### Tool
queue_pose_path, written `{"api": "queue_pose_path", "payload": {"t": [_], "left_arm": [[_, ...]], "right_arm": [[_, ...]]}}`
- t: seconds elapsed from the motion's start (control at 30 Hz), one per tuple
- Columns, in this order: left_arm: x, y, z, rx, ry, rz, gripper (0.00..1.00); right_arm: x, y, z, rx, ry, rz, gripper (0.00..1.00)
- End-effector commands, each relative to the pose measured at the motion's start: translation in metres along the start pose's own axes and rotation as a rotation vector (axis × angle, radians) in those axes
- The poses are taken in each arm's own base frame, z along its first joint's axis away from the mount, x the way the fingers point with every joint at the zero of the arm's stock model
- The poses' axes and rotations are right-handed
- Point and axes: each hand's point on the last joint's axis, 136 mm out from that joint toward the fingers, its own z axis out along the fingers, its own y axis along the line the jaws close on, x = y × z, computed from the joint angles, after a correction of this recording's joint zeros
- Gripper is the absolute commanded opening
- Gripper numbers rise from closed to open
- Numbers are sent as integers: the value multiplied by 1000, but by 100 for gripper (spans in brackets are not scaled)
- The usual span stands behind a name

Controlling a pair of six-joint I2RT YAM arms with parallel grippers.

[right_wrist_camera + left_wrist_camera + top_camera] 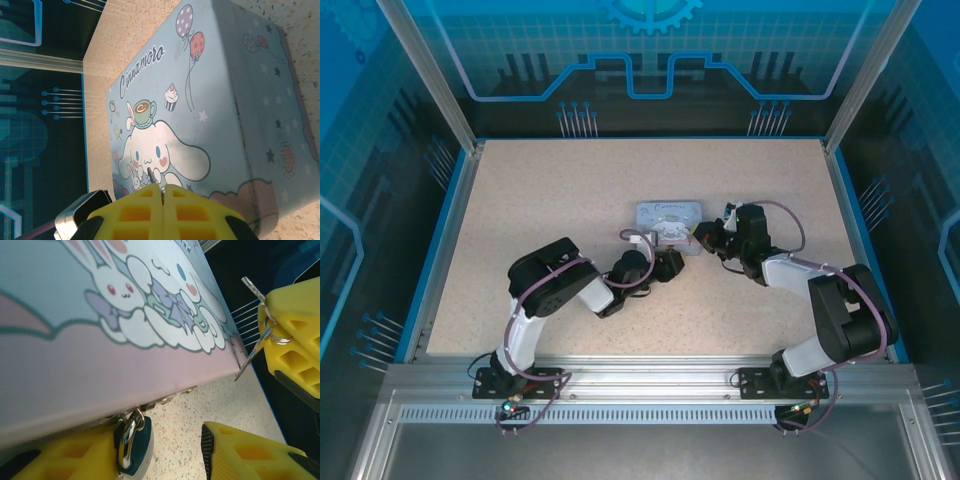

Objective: Unlock a padlock with a key

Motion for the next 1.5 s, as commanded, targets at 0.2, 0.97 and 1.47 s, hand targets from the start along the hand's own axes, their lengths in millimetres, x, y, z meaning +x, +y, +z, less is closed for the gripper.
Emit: {"api": "queue_pose_path", "payload": {"t": [0.2,0.97,1.47], "left_arm": [[18,43,0,-239,94,29,39],[28,42,8,-311,3,-129,31],[33,32,5,-265,72,-97,0]], "right_arm": [[-4,-14,3,31,-3,10,0],[-2,-18,5,29,-1,27,0],[-3,-10,3,8,0,18,0]]}}
